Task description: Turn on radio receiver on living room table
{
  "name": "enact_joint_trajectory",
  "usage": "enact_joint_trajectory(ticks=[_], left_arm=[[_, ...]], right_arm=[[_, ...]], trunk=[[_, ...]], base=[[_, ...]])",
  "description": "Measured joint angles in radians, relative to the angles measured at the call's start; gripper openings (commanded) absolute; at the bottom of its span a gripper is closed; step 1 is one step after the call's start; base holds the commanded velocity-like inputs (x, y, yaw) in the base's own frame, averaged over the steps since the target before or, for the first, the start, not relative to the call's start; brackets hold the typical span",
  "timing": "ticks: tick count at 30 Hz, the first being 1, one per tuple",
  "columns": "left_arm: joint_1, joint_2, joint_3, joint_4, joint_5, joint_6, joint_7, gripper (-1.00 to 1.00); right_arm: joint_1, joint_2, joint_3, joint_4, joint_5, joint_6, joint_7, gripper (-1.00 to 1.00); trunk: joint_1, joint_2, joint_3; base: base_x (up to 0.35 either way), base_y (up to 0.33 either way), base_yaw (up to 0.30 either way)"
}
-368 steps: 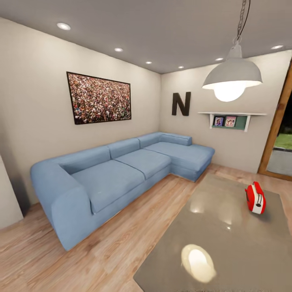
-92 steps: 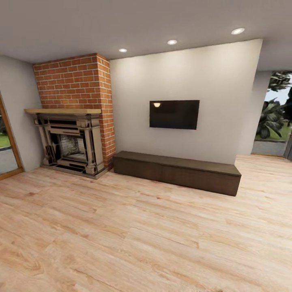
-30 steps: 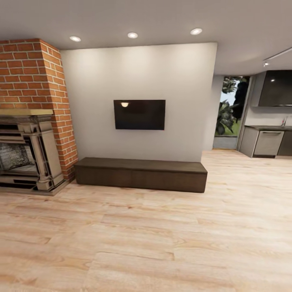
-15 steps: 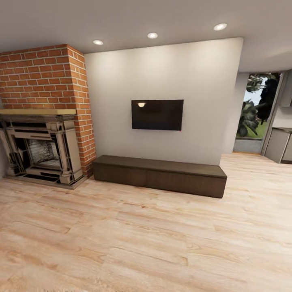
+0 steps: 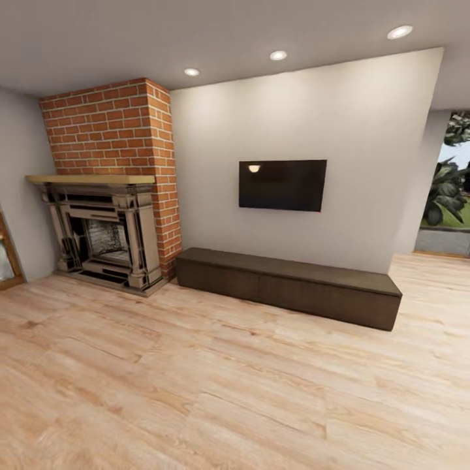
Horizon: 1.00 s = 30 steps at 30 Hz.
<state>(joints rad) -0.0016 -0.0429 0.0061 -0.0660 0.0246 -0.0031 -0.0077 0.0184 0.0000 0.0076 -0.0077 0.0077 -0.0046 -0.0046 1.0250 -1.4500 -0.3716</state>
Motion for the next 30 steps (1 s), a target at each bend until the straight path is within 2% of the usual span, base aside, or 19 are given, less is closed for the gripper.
enact_joint_trajectory(ticks=[7,30], left_arm=[[0.000,0.001,0.000,0.000,0.000,0.001,0.000,1.00],[0.000,0.002,0.000,0.000,0.001,0.008,0.000,1.00]], right_arm=[[0.000,0.000,0.000,0.000,0.000,0.000,0.000,1.00],[0.000,0.000,0.000,0.000,0.000,0.000,0.000,1.00]], trunk=[[0.000,0.000,0.000],[0.000,0.000,0.000]], base=[[0.140,0.000,0.270],[0.320,0.000,0.270]])
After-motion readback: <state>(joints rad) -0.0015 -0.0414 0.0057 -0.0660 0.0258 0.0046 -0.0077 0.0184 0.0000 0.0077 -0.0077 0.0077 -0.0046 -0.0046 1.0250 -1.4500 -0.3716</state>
